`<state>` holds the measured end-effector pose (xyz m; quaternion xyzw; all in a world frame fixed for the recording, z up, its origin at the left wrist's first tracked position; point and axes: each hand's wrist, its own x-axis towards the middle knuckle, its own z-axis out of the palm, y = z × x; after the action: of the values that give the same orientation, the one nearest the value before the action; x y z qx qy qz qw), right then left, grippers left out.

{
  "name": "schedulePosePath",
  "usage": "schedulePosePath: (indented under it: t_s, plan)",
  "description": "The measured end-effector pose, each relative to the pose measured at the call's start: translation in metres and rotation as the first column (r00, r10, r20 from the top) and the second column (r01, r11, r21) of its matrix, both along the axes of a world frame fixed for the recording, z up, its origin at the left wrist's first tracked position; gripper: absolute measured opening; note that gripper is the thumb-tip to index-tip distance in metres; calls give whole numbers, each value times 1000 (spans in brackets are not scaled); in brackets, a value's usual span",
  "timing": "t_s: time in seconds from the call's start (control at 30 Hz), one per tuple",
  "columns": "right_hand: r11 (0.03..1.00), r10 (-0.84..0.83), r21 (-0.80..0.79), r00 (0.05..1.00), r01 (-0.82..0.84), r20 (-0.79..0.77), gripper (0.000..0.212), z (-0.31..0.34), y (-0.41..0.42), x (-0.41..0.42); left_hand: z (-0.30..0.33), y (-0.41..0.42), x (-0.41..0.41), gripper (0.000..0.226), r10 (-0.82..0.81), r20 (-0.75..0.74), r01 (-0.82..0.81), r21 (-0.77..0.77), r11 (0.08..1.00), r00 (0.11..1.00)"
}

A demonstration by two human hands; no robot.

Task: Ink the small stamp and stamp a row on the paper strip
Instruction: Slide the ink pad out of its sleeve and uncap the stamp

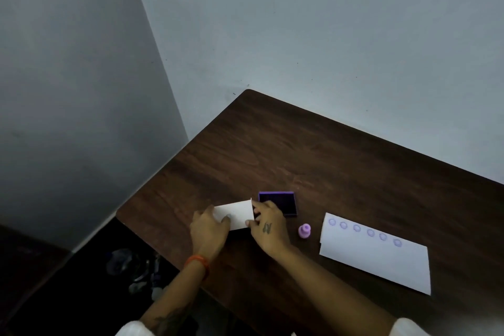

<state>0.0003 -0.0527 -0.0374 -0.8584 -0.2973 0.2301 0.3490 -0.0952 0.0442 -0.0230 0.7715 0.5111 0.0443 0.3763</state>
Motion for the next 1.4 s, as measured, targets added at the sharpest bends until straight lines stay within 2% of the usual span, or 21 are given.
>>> schedulePosePath:
  t_s: [0.3, 0.47, 0.53, 0.63, 0.7, 0.77, 0.87, 1.03, 1.2, 1.3, 1.4]
  plan:
    - [992, 58, -109, 997, -63, -56, 64, -14, -10, -14, -18, -7, -12, 59, -25, -76, 27, 28, 999, 997]
    - [996, 55, -66, 995, -61, -79, 59, -7, -14, -6, -15, -12, -9, 73, -55, -122, 69, 118, 991, 991]
    - [1000, 30, 9, 998, -29, -55, 56, 1, -19, 1, -10, -17, -3, 76, -143, -70, 155, 211, 965, 987]
    - [991, -99, 97, 993, 93, 60, 50, 15, -33, 12, -2, -29, 12, 76, -334, 105, 299, 260, 918, 937]
    - [978, -187, 119, 973, 171, 135, 47, 22, -47, 19, 1, -41, 24, 75, -438, 207, 388, 240, 890, 875]
    - [969, -236, 114, 960, 220, 150, 47, 24, -61, 25, 0, -54, 34, 75, -502, 239, 468, 187, 864, 831]
    - [963, -270, 49, 957, 266, 109, 46, 17, -83, 29, -9, -70, 47, 76, -591, 185, 582, 103, 806, 785]
    - [969, -246, 14, 967, 246, 67, 21, 2, -103, 28, -24, -84, 60, 60, -681, 141, 680, 67, 730, 718]
    - [981, -196, 9, 980, 196, 32, 15, -3, -108, 30, -34, -90, 66, 41, -665, 148, 658, 99, 746, 732]
    - [983, -184, -11, 983, 184, -7, 10, -3, -108, 33, -35, -91, 69, 33, -610, 198, 609, 73, 790, 768]
    - [977, -204, 51, 977, 207, -66, 8, -1, -108, 36, -33, -87, 70, 29, -555, 261, 575, -3, 818, 790]
